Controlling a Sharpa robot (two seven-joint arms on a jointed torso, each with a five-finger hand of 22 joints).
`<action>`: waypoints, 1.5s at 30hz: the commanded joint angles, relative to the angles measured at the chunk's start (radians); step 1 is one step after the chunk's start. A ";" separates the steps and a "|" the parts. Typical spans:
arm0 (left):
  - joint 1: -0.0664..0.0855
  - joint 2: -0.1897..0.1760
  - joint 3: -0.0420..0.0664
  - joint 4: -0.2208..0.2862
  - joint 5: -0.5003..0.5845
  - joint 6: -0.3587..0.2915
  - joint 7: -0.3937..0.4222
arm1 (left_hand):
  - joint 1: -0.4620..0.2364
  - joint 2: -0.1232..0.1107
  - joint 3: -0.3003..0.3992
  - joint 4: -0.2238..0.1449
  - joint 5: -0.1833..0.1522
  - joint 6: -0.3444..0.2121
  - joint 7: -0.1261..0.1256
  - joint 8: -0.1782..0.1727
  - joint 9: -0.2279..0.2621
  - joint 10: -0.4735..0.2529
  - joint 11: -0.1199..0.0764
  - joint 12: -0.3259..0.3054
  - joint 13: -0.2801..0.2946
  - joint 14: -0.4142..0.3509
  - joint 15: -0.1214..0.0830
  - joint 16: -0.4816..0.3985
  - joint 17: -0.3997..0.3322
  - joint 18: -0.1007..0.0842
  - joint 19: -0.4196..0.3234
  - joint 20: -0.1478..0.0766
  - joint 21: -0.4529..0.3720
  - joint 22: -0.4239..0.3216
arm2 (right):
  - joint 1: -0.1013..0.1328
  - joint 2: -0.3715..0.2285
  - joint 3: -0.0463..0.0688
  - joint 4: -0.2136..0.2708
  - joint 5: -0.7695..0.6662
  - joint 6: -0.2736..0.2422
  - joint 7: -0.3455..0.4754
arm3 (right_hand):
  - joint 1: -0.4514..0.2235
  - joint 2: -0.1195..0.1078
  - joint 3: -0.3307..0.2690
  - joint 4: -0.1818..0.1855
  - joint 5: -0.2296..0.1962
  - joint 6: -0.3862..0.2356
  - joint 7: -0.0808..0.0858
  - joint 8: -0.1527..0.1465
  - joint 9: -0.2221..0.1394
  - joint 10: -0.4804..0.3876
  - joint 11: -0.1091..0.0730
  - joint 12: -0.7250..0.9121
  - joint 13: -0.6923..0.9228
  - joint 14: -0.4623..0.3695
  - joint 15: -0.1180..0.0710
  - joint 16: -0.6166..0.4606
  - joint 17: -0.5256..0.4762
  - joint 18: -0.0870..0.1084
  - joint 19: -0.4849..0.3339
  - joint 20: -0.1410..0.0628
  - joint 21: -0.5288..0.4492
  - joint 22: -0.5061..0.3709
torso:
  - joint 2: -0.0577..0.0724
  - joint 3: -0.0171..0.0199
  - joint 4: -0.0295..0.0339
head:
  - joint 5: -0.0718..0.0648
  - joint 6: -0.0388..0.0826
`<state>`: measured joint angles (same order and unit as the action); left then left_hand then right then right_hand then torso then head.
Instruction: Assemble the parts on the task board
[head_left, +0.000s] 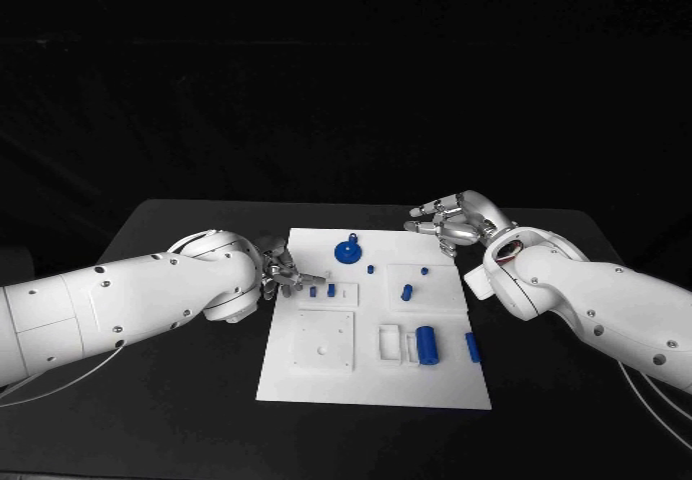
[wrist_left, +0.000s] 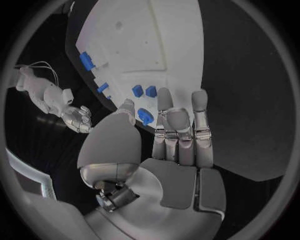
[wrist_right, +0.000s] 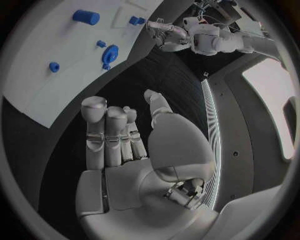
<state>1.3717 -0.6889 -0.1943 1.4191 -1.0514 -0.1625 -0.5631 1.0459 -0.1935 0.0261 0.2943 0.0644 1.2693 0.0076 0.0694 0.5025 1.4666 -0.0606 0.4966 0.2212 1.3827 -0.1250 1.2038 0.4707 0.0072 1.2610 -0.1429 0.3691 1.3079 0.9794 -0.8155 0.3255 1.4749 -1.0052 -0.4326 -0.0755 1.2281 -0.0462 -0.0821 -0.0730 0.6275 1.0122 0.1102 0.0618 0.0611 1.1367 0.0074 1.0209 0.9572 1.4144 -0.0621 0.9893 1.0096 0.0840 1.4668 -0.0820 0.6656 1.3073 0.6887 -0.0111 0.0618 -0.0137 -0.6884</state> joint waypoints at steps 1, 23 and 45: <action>0.005 -0.008 0.010 0.007 0.099 -0.051 0.048 | 0.007 0.028 0.015 -0.004 0.008 -0.030 0.007 -0.001 -0.061 0.046 0.010 -0.042 -0.006 -0.010 0.002 -0.013 -0.013 -0.007 -0.004 0.005 -0.017 0.014 | -0.001 0.000 0.001 0.001 -0.001 0.008 0.009 | -0.011 0.002 0.003 0.002 0.005 0.005 0.001 0.000 0.002 -0.009 -0.001 -0.004 -0.001 -0.005 -0.002 -0.004 -0.001 0.017 0.014 0.000 -0.003 0.075 | 0.000 0.0005 0.0000 | -0.001 0.001; 0.015 0.013 0.015 -0.007 0.048 0.151 -0.012 | 0.118 0.132 -0.031 -0.099 0.192 -0.039 0.020 -0.001 -0.252 0.043 0.014 -0.073 0.005 -0.024 0.008 -0.003 -0.017 -0.007 -0.001 0.010 -0.044 0.020 | -0.001 -0.001 0.001 0.002 -0.001 0.009 0.007 | -0.009 0.002 0.005 0.001 0.007 0.005 0.001 0.000 0.001 -0.009 -0.001 -0.004 -0.001 -0.005 -0.002 -0.003 -0.001 0.017 0.014 0.000 -0.002 0.076 | 0.001 -0.0013 0.0003 | 0.001 -0.001; 0.012 0.058 0.002 -0.051 0.007 0.161 -0.018 | 0.115 0.166 -0.046 -0.096 0.192 -0.037 0.018 0.000 -0.251 0.043 0.013 -0.078 0.011 -0.024 0.008 -0.001 -0.021 -0.007 0.001 0.009 -0.042 0.019 | -0.001 0.001 0.001 0.002 -0.001 0.012 0.005 | -0.009 0.002 0.005 0.001 0.007 0.005 0.001 0.000 0.001 -0.009 -0.001 -0.004 -0.001 -0.005 -0.002 -0.003 -0.001 0.017 0.014 0.000 -0.002 0.076 | 0.002 -0.0012 -0.0013 | 0.002 -0.005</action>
<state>1.3843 -0.6360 -0.1917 1.3714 -1.0347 -0.0139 -0.5843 1.1611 -0.0348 -0.0162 0.1983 0.2543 1.2314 0.0241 0.0695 0.2500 1.4667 -0.0533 0.4231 0.2308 1.3648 -0.1141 1.1997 0.4511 0.0073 1.2614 -0.1357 0.3300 1.3075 0.9794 -0.8158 0.3255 1.4760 -1.0047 -0.4321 -0.0765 1.2281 -0.0462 -0.0822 -0.0730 0.6313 1.0122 0.1102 0.0618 0.0612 1.1368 0.0075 1.0209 0.9574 1.4144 -0.0621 0.9893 1.0095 0.0841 1.4668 -0.0820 0.6656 1.3073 0.6897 -0.0118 0.0615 -0.0129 -0.6928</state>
